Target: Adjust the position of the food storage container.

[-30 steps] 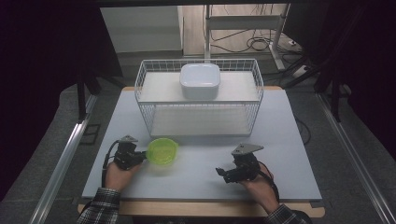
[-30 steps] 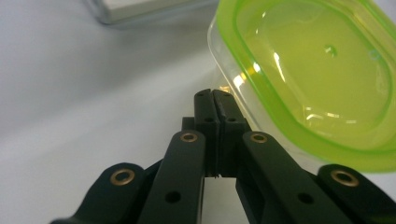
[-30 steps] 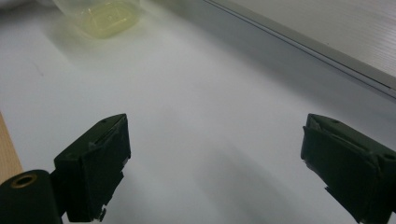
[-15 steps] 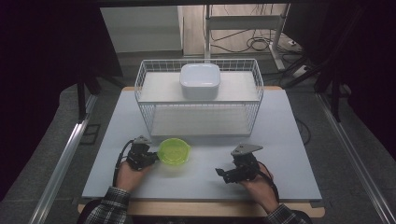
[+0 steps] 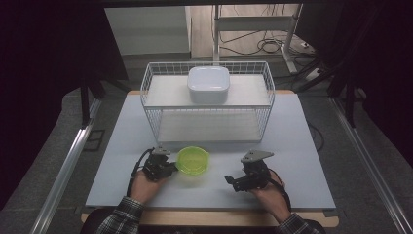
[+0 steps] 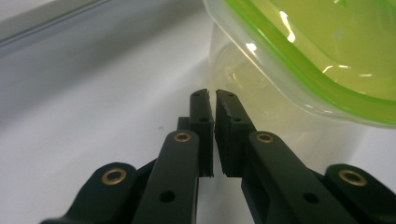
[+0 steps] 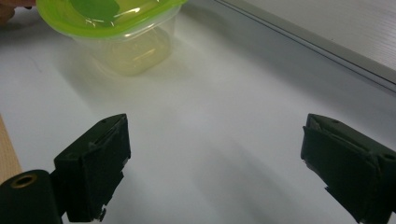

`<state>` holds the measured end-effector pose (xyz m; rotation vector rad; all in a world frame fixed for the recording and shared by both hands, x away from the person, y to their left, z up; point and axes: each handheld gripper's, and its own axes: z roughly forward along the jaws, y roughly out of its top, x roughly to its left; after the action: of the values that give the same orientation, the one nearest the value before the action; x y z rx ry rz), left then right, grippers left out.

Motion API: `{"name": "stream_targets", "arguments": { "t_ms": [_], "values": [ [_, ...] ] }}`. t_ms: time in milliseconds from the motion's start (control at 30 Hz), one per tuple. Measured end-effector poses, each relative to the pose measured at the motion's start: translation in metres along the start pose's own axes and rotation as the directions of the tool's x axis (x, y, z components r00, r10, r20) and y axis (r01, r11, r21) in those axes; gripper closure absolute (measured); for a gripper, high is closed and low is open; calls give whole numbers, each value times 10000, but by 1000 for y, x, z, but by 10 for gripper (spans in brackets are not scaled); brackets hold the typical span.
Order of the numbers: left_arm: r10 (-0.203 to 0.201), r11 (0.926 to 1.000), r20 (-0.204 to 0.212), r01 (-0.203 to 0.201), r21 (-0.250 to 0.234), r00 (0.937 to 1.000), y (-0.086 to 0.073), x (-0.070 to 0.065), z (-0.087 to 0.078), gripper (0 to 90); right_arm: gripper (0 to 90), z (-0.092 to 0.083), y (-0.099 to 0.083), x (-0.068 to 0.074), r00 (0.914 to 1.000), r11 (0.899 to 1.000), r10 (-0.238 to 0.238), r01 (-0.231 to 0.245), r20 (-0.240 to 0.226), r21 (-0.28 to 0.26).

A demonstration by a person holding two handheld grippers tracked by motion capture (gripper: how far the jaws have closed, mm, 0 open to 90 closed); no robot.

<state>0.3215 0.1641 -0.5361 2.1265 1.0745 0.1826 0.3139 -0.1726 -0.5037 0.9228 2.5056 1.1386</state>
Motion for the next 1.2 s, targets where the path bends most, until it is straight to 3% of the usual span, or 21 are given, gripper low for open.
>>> {"name": "stream_targets", "arguments": {
  "t_ms": [300,767,900,1200],
  "values": [
    [696,9975,225,-698,82,9973,4,-21,10,851,87,0,0,0,10000,10000,4,-4,-6,32],
    [1056,9944,601,-1054,-71,9926,9,-35,20,836,87,1,0,0,10000,10000,-34,35,-42,90],
    [1099,9939,403,-1098,-50,9931,8,-33,15,803,87,0,0,0,10000,10000,-12,13,-46,62],
    [1654,9845,-663,-1687,-472,9840,2,-31,-16,479,86,-2,0,-2,10000,10000,24,-24,-55,-24]
  ]
}}
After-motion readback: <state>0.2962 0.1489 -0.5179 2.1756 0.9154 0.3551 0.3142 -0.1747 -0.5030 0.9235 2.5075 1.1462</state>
